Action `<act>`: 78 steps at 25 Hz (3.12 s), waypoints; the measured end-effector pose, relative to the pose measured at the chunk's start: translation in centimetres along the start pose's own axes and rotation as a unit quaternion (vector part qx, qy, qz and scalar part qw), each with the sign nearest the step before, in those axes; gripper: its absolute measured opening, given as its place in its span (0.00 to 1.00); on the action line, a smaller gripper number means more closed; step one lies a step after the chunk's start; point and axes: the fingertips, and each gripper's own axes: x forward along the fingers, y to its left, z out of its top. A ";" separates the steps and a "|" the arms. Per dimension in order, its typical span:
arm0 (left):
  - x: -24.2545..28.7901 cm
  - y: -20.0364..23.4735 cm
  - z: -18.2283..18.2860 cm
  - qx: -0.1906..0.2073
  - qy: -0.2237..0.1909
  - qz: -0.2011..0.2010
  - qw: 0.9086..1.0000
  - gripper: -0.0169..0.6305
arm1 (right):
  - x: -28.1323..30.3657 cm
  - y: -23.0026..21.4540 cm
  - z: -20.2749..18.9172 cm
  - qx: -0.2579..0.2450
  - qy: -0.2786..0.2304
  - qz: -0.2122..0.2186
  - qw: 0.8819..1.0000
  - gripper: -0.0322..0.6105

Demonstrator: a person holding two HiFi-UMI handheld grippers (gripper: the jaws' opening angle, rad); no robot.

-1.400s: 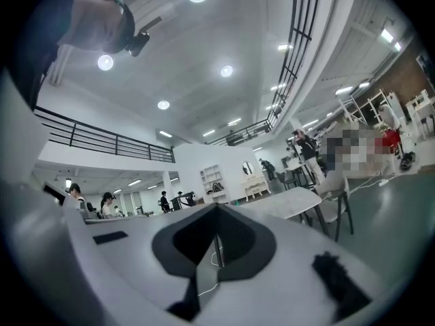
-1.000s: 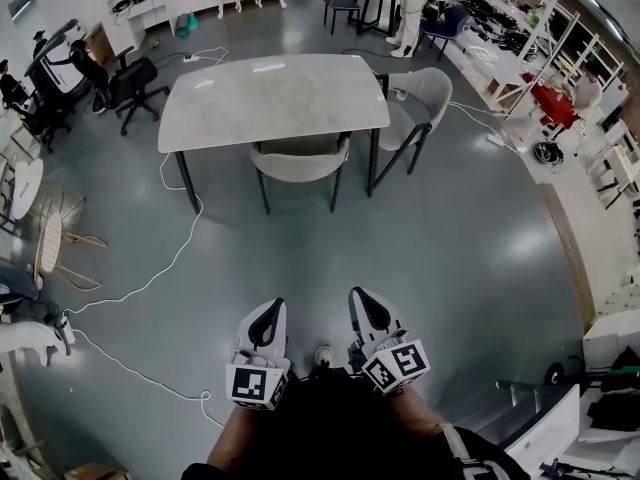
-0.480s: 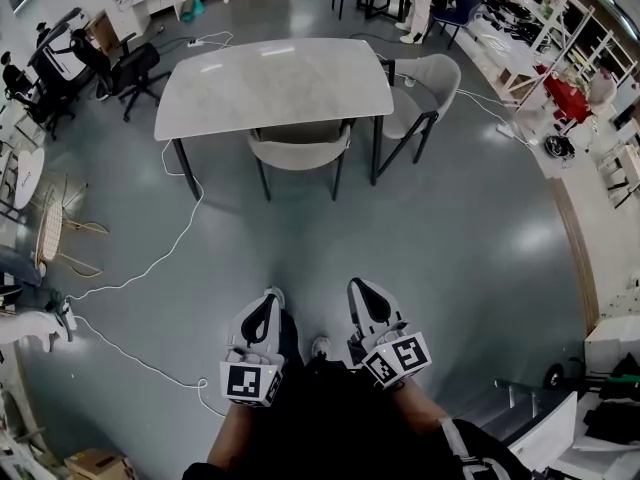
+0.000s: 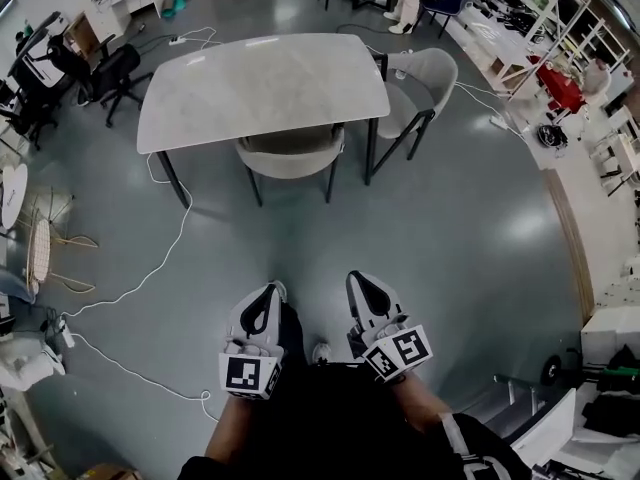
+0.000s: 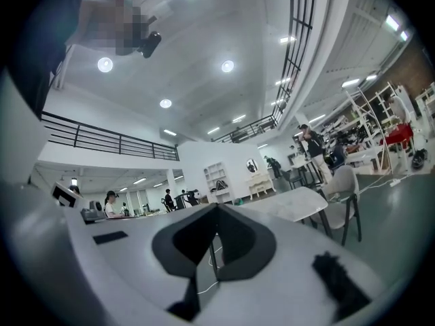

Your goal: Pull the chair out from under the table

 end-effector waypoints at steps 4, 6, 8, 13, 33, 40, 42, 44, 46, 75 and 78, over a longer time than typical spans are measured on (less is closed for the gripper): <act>3.2 3.1 0.5 -0.002 -0.002 -0.008 1.000 0.04 | 4.2 -1.4 0.8 -0.005 -0.008 -0.010 1.000 0.07; 4.7 4.9 1.0 -0.004 -0.001 -0.009 1.000 0.04 | 6.3 -1.9 1.0 -0.002 -0.008 -0.016 1.000 0.07; 6.3 6.5 1.4 -0.001 0.003 -0.011 1.000 0.04 | 8.3 -2.4 1.1 0.002 -0.006 -0.020 1.000 0.07; 10.0 11.6 1.8 -0.007 0.016 -0.023 1.000 0.04 | 13.9 -2.9 0.9 0.000 0.001 -0.028 1.000 0.08; 21.1 23.7 1.0 0.003 0.056 -0.082 0.995 0.04 | 29.8 -6.9 0.3 -0.018 0.010 -0.085 0.996 0.07; 23.8 23.6 0.9 0.007 0.060 -0.072 0.996 0.04 | 31.2 -9.9 0.3 -0.015 0.019 -0.074 0.997 0.07; 24.7 23.8 0.6 0.015 0.062 -0.067 0.996 0.04 | 31.9 -10.6 0.2 -0.015 0.023 -0.067 0.997 0.07; 25.7 24.2 0.3 0.020 0.066 -0.062 0.996 0.04 | 32.9 -11.2 -0.1 -0.017 0.030 -0.057 0.998 0.08; 26.7 24.3 0.1 0.023 0.066 -0.063 0.996 0.04 | 33.7 -12.0 -0.4 -0.020 0.040 -0.049 0.998 0.08; 36.8 25.1 -12.6 0.179 0.213 -0.127 0.952 0.07 | 39.1 -20.6 -8.4 -0.081 0.182 -0.003 0.980 0.08; 37.1 25.3 -14.1 0.196 0.228 -0.137 0.944 0.08 | 39.3 -20.8 -9.5 -0.088 0.200 0.011 0.976 0.08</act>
